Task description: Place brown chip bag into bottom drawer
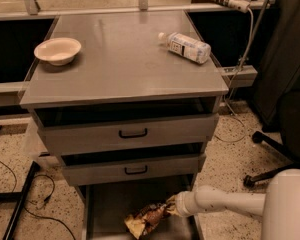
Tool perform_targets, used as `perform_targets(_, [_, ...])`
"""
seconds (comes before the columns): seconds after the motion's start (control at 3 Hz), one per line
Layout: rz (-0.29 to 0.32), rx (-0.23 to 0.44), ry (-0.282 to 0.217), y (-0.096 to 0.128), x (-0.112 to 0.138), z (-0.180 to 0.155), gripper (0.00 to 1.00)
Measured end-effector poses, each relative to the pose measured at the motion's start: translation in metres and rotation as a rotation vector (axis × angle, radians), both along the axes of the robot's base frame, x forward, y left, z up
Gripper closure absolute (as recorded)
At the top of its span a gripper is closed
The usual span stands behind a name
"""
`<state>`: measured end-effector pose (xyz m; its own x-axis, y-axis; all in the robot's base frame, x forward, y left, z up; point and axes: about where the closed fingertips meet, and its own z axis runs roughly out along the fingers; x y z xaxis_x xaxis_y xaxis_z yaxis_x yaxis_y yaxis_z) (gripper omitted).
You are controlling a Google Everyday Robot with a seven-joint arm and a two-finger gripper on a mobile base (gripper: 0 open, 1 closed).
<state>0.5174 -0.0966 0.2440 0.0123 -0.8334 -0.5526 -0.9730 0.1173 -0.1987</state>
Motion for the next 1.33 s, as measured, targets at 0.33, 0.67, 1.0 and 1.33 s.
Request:
perform_targets(0.33, [-0.013,-0.024,0.013,0.005,-0.005,-0.040,1.00])
perform_targets(0.67, [-0.043,-0.025,0.001,0.012,0.001,-0.062,1.00])
perform_targets(1.0, [-0.044,-0.024,0.000,0.012,0.001,-0.062,0.81])
perform_targets(1.33, [-0.044,-0.024,0.000,0.012,0.001,-0.062,0.58])
